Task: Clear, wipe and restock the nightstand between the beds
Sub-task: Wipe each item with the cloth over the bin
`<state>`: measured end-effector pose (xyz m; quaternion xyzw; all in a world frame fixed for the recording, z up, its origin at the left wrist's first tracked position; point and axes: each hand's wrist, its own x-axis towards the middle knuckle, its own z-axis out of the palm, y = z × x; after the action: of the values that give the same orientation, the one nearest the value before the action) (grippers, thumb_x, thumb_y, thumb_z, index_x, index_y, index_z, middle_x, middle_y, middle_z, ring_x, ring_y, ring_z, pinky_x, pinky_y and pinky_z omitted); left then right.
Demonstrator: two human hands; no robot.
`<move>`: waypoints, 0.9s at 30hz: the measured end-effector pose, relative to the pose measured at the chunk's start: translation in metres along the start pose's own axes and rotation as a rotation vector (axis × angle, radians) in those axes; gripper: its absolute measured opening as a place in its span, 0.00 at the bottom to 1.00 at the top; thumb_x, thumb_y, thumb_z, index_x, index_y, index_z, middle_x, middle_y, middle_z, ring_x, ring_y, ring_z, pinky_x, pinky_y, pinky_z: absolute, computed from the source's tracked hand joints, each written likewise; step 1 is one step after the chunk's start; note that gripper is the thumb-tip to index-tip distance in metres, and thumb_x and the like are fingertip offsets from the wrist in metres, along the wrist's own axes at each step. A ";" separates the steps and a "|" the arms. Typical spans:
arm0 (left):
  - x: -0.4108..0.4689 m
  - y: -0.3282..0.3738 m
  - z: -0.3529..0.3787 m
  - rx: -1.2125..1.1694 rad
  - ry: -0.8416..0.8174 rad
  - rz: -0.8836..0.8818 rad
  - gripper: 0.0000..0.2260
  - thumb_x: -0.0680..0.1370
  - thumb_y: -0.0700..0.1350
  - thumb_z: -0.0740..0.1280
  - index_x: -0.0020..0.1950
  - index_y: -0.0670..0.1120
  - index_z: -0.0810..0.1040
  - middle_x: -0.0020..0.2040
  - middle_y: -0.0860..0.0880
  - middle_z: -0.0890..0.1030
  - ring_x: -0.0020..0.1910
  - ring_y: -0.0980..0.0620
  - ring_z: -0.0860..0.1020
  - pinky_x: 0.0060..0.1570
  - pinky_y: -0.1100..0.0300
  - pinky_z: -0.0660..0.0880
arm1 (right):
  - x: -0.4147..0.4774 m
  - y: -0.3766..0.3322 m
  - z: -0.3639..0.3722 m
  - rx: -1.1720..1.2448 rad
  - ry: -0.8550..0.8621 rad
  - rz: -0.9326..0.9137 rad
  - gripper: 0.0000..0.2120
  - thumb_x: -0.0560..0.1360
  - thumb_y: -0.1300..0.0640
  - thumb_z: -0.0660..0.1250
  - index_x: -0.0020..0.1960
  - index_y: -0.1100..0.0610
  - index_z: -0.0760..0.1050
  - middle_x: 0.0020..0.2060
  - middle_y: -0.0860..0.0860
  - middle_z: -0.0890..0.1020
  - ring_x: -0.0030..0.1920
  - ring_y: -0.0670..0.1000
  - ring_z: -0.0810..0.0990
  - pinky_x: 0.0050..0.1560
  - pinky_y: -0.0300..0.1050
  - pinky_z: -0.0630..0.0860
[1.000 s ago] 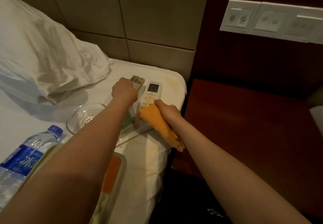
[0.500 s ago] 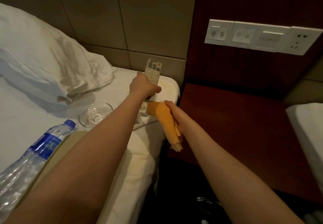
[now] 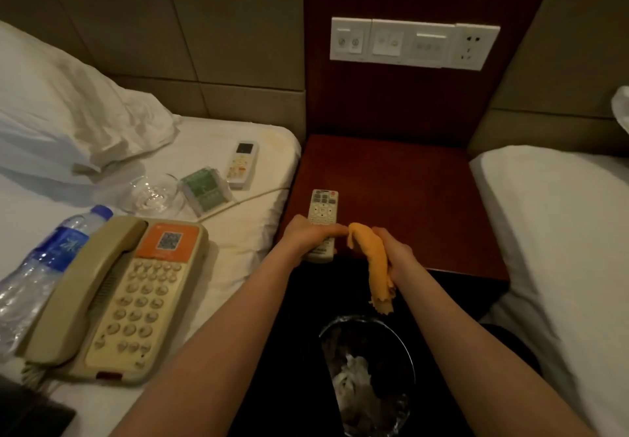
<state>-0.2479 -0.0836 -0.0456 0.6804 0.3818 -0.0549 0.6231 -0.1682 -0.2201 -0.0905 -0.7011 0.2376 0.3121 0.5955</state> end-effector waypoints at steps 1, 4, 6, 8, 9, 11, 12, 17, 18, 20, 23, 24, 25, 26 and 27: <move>-0.007 -0.007 0.009 -0.019 -0.054 -0.038 0.27 0.66 0.51 0.78 0.57 0.42 0.71 0.51 0.43 0.80 0.47 0.46 0.82 0.50 0.50 0.80 | -0.001 0.009 -0.010 0.041 0.029 0.006 0.30 0.72 0.48 0.69 0.68 0.62 0.68 0.58 0.60 0.78 0.55 0.60 0.78 0.50 0.52 0.75; -0.026 -0.028 0.036 -0.078 -0.171 -0.103 0.12 0.71 0.45 0.74 0.46 0.45 0.72 0.44 0.47 0.79 0.38 0.50 0.80 0.42 0.56 0.79 | -0.012 0.032 -0.033 0.138 0.123 0.011 0.26 0.75 0.48 0.66 0.66 0.63 0.69 0.54 0.59 0.78 0.56 0.60 0.77 0.52 0.51 0.73; -0.032 -0.047 0.054 -0.064 -0.221 -0.149 0.11 0.71 0.43 0.74 0.47 0.45 0.73 0.43 0.47 0.79 0.39 0.51 0.80 0.40 0.58 0.79 | -0.019 0.043 -0.042 0.190 0.203 0.000 0.23 0.76 0.48 0.65 0.63 0.63 0.71 0.49 0.57 0.76 0.53 0.58 0.77 0.51 0.50 0.72; -0.040 -0.068 0.072 0.013 -0.256 -0.188 0.22 0.68 0.45 0.77 0.57 0.44 0.73 0.51 0.46 0.79 0.49 0.48 0.80 0.46 0.55 0.78 | -0.027 0.054 -0.047 0.207 0.254 -0.053 0.24 0.76 0.47 0.65 0.64 0.61 0.72 0.53 0.56 0.78 0.50 0.56 0.76 0.50 0.50 0.73; -0.043 -0.079 0.079 0.046 -0.257 -0.192 0.28 0.66 0.47 0.78 0.61 0.45 0.71 0.55 0.46 0.79 0.54 0.48 0.79 0.49 0.53 0.78 | -0.030 0.061 -0.048 0.186 0.254 -0.096 0.24 0.75 0.47 0.65 0.65 0.60 0.71 0.56 0.55 0.78 0.52 0.56 0.76 0.52 0.51 0.74; -0.047 -0.102 0.088 0.058 -0.273 -0.155 0.32 0.66 0.47 0.79 0.64 0.46 0.67 0.58 0.47 0.77 0.56 0.48 0.78 0.53 0.52 0.77 | -0.036 0.083 -0.048 0.079 0.189 -0.183 0.20 0.76 0.50 0.66 0.64 0.58 0.72 0.57 0.53 0.78 0.56 0.56 0.78 0.56 0.53 0.76; -0.051 -0.110 0.089 0.028 -0.292 -0.137 0.31 0.68 0.46 0.77 0.65 0.47 0.66 0.57 0.48 0.77 0.55 0.49 0.77 0.52 0.53 0.77 | -0.040 0.095 -0.048 0.022 0.131 -0.215 0.17 0.77 0.53 0.66 0.63 0.58 0.73 0.56 0.53 0.79 0.56 0.57 0.79 0.55 0.53 0.76; -0.061 -0.114 0.078 -0.280 -0.417 -0.180 0.19 0.79 0.53 0.62 0.68 0.52 0.66 0.48 0.48 0.78 0.46 0.50 0.78 0.50 0.52 0.75 | -0.053 0.109 -0.054 0.057 -0.104 -0.228 0.12 0.79 0.58 0.61 0.61 0.58 0.74 0.52 0.54 0.81 0.53 0.57 0.80 0.51 0.52 0.78; -0.063 -0.113 0.076 -0.342 -0.426 -0.208 0.17 0.79 0.56 0.59 0.65 0.50 0.70 0.45 0.47 0.80 0.43 0.50 0.79 0.47 0.53 0.76 | -0.052 0.108 -0.054 0.072 -0.112 -0.225 0.12 0.79 0.58 0.61 0.61 0.58 0.74 0.54 0.55 0.81 0.54 0.57 0.80 0.54 0.54 0.78; -0.063 -0.116 0.073 -0.443 -0.425 -0.248 0.21 0.80 0.60 0.53 0.56 0.46 0.76 0.38 0.46 0.83 0.33 0.50 0.81 0.37 0.57 0.79 | -0.051 0.108 -0.056 0.123 -0.064 -0.239 0.12 0.79 0.59 0.62 0.61 0.59 0.74 0.57 0.57 0.80 0.56 0.58 0.80 0.59 0.56 0.76; -0.064 -0.125 0.078 -0.513 -0.407 -0.310 0.26 0.82 0.59 0.47 0.50 0.43 0.77 0.33 0.44 0.83 0.26 0.49 0.80 0.27 0.61 0.78 | -0.050 0.111 -0.062 0.170 0.091 -0.303 0.12 0.78 0.59 0.63 0.60 0.60 0.75 0.56 0.57 0.80 0.55 0.56 0.79 0.59 0.52 0.76; -0.064 -0.128 0.082 -0.516 -0.385 -0.324 0.25 0.82 0.58 0.47 0.50 0.42 0.77 0.33 0.44 0.82 0.25 0.49 0.80 0.27 0.61 0.78 | -0.051 0.112 -0.062 0.027 0.117 -0.395 0.12 0.78 0.58 0.63 0.60 0.59 0.76 0.56 0.56 0.80 0.54 0.55 0.79 0.57 0.47 0.76; -0.065 -0.131 0.085 -0.518 -0.363 -0.329 0.24 0.82 0.56 0.47 0.49 0.42 0.76 0.33 0.44 0.81 0.25 0.50 0.80 0.27 0.61 0.77 | -0.053 0.114 -0.061 -0.178 0.105 -0.507 0.12 0.78 0.57 0.63 0.60 0.59 0.76 0.54 0.53 0.79 0.52 0.52 0.78 0.53 0.39 0.74; -0.066 -0.133 0.088 -0.516 -0.338 -0.330 0.23 0.83 0.55 0.47 0.48 0.43 0.76 0.34 0.44 0.80 0.26 0.50 0.79 0.28 0.61 0.77 | -0.055 0.118 -0.058 -0.351 0.064 -0.614 0.13 0.78 0.58 0.62 0.61 0.59 0.76 0.53 0.51 0.76 0.51 0.49 0.76 0.47 0.31 0.70; -0.066 -0.134 0.089 -0.511 -0.318 -0.331 0.22 0.83 0.55 0.47 0.47 0.44 0.76 0.35 0.44 0.79 0.27 0.50 0.79 0.29 0.60 0.76 | -0.055 0.124 -0.056 -0.478 0.026 -0.713 0.14 0.79 0.60 0.61 0.62 0.59 0.75 0.53 0.51 0.74 0.51 0.48 0.74 0.43 0.28 0.65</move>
<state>-0.3374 -0.2014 -0.1368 0.4141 0.3864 -0.1635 0.8078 -0.2851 -0.2990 -0.1309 -0.8614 -0.0914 0.1241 0.4839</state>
